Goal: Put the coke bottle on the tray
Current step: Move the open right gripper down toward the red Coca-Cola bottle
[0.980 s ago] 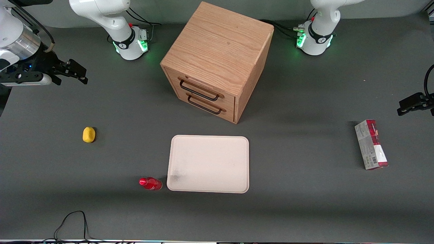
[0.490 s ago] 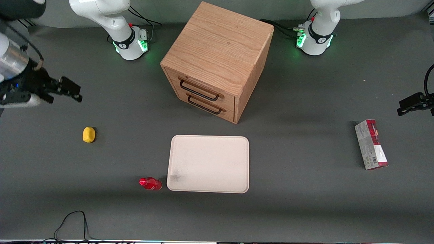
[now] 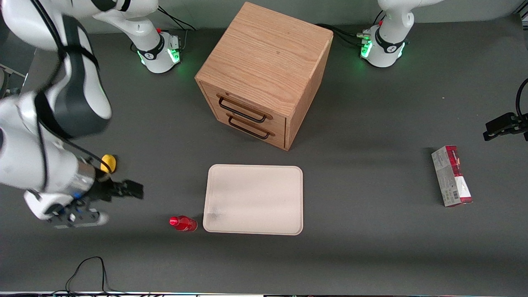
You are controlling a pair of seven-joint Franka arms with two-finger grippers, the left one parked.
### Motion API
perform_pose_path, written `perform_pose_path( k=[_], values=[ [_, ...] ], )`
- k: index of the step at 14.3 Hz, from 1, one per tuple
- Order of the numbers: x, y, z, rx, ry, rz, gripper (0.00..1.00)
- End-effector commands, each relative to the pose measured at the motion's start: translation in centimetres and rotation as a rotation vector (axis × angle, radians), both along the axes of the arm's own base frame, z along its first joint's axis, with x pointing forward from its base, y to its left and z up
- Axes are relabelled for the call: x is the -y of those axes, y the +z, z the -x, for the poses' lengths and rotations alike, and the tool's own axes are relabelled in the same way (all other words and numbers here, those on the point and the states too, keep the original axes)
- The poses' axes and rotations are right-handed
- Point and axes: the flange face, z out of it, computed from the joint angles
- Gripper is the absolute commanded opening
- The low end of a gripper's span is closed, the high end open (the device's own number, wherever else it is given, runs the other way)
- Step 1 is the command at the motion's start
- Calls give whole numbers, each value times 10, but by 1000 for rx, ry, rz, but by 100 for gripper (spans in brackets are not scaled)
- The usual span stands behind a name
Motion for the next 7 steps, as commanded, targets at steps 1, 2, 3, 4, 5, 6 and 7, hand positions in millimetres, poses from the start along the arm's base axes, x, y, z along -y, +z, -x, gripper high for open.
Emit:
perform_pose_path(
  k=[1, 2, 3, 4, 5, 6, 7],
  values=[
    [-29, -43, -24, 48, -33, 0, 100],
    [-38, -63, -28, 61, -26, 22, 100],
    [-55, -82, -28, 61, -20, 33, 100],
    [-62, -96, -29, 65, -27, 37, 100],
    [-68, -113, -30, 58, -25, 38, 100],
    [-70, -122, -29, 50, -22, 40, 100],
    [-72, -127, -28, 43, -18, 42, 100]
  ],
)
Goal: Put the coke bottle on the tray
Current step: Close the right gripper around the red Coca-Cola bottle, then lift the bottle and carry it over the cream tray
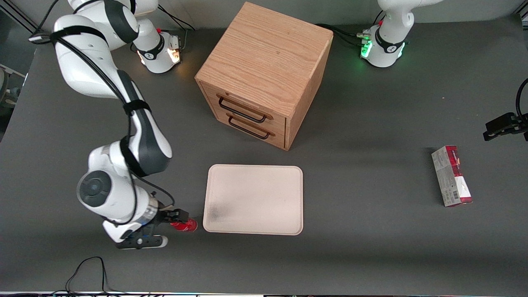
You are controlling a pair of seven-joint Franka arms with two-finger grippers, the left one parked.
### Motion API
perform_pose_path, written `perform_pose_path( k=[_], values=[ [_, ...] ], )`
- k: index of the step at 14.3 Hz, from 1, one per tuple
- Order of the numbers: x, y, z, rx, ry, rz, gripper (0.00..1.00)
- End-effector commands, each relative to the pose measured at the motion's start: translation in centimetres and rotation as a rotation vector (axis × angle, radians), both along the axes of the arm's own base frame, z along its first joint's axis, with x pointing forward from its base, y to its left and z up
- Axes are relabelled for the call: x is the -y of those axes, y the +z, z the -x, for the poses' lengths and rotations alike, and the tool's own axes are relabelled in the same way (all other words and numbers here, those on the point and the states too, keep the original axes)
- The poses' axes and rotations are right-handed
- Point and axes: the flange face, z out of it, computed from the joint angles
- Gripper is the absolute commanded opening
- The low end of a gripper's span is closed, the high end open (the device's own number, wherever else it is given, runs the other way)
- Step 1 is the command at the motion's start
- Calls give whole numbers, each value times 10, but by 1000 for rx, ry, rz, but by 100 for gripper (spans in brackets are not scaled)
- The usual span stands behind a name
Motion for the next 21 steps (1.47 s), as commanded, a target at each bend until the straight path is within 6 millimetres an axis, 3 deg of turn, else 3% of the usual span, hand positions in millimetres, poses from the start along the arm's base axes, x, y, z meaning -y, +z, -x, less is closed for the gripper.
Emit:
perform_pose_path(
  k=[1, 5, 8, 10, 15, 17, 20, 21],
  values=[
    [0, -9, -4, -1, -16, 5, 100],
    [1, -21, -1, -25, -7, 13, 85],
    [4, -24, 1, -35, -8, 18, 56],
    [4, -26, 2, -38, -4, 19, 53],
    [6, -19, 2, -33, 15, 34, 6],
    [10, 4, 3, -13, 27, 85, 5],
    [13, 59, 18, -59, 39, 107, 5],
    [7, 88, 27, -68, 58, 102, 5]
  ],
)
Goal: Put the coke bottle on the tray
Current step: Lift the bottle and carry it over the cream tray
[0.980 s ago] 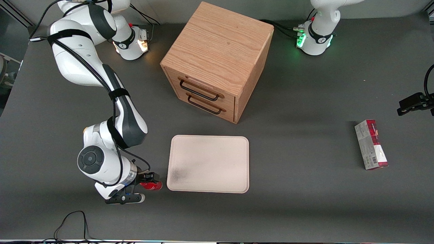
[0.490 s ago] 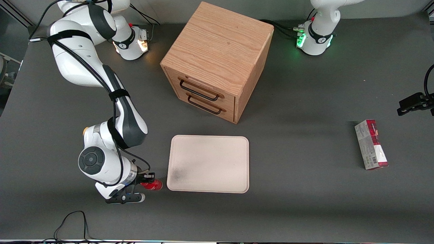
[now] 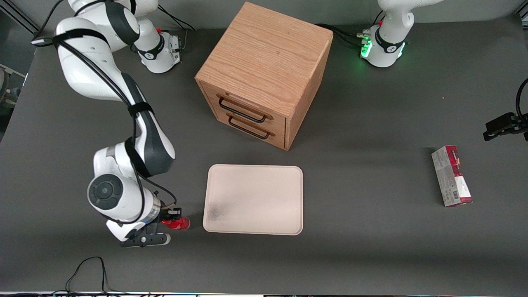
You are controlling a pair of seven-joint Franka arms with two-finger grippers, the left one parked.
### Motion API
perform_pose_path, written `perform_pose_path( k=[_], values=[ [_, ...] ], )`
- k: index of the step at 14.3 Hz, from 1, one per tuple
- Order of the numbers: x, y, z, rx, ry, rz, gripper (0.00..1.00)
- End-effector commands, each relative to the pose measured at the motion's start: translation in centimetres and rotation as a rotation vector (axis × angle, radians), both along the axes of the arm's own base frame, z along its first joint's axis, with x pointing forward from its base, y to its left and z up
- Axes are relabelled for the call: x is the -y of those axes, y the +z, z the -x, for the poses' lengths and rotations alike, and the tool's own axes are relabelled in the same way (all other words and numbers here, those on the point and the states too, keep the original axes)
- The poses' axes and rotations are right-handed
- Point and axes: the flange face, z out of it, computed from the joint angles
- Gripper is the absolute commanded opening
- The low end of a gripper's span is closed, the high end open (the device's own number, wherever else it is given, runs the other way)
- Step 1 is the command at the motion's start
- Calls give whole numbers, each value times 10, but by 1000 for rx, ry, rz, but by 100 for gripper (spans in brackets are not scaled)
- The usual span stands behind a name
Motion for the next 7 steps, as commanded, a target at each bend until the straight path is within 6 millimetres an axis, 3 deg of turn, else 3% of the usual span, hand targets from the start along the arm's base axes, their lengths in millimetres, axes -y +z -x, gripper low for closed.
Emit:
perform_pose_path(
  k=[1, 5, 7],
  values=[
    [-8, 83, 26, -30, 43, 9, 5],
    [-17, 186, 61, 18, 63, -15, 7],
    [-29, 201, 70, 34, 86, -34, 8]
  ],
)
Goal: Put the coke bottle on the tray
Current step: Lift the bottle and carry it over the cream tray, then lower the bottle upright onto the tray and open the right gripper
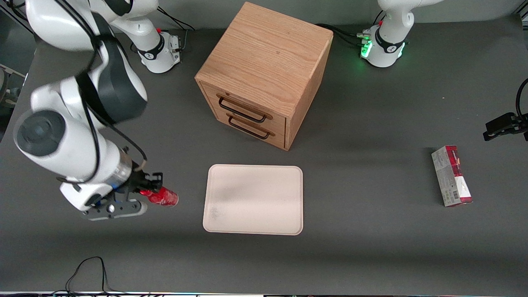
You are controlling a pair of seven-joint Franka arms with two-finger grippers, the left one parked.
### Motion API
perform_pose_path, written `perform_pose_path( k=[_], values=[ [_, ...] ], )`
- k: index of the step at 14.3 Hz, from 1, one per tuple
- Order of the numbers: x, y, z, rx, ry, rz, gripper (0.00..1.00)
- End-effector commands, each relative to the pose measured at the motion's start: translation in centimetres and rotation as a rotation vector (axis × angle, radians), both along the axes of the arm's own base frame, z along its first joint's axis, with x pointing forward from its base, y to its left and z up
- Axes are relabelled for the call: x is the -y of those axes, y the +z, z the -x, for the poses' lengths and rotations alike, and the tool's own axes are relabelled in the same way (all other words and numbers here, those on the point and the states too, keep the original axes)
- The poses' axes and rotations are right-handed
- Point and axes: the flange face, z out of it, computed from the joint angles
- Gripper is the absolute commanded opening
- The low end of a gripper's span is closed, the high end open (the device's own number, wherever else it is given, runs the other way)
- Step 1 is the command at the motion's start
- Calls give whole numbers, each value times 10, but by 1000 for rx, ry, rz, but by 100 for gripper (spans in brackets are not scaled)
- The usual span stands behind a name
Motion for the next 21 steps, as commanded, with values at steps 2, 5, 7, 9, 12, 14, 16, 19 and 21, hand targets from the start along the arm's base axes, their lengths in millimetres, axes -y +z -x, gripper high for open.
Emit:
perform_pose_path(
  k=[2, 5, 7, 9, 12, 14, 16, 19, 21],
  values=[
    [-32, 21, 12, 51, 67, -49, 8],
    [-60, -1, 2, 89, 99, -106, 8],
    [-69, -34, -11, 94, 97, -127, 10],
    [-75, -83, -26, 76, 107, -143, 12],
    [-87, -149, -36, 63, 131, -89, 12],
    [-92, -185, -35, 43, 143, -76, 12],
    [-91, -202, -34, 50, 163, -50, 15],
    [-89, -210, -35, 39, 156, -45, 31],
    [-88, -217, -35, 49, 150, -53, 100]
  ],
)
